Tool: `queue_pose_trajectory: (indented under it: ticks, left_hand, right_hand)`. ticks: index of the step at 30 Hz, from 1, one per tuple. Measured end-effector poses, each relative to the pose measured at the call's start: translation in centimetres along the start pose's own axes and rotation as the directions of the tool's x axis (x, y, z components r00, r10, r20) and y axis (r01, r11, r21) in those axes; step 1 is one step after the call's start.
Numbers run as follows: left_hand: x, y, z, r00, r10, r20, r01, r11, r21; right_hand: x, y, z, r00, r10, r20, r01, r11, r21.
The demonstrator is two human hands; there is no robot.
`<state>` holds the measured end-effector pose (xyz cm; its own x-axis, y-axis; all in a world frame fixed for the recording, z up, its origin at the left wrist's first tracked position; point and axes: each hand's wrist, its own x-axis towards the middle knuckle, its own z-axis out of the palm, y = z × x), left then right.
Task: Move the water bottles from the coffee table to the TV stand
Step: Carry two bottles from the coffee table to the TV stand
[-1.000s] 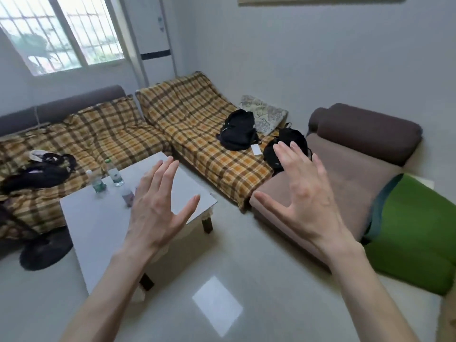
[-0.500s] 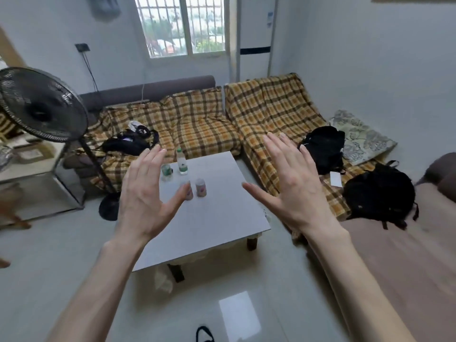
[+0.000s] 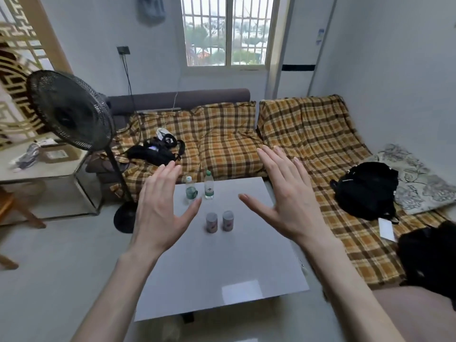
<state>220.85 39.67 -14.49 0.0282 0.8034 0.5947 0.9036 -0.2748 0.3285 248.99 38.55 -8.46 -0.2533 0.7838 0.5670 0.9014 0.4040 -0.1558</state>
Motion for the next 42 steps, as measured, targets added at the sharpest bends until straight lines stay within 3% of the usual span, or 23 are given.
queue_pose_trajectory:
  ticks: [18,25,32,42]
  left_hand:
    - [15.1,-8.0,14.0,0.994,-0.067,0.081,0.065,0.998,0.024]
    - [20.6,-10.5,21.0,0.987,-0.117,0.107,0.115,0.993,0.021]
    - [22.8,-15.0,27.0,0.977,-0.196,0.088,0.195,0.981,0.012]
    - [21.0,-24.0,36.2,0.904,-0.349,0.246,0.348,0.936,0.052]
  right_hand:
    - [18.3,6.2,14.9,0.993,-0.051,0.108,0.042,0.996,0.084]
    - [23.9,10.6,22.7,0.988,-0.044,0.150,0.014,0.980,0.199]
    - [26.7,13.7,31.5,0.970,-0.049,0.240,-0.007,0.974,0.226]
    - [27.4,15.4,45.2,0.911,-0.051,0.410,-0.041,0.976,0.214]
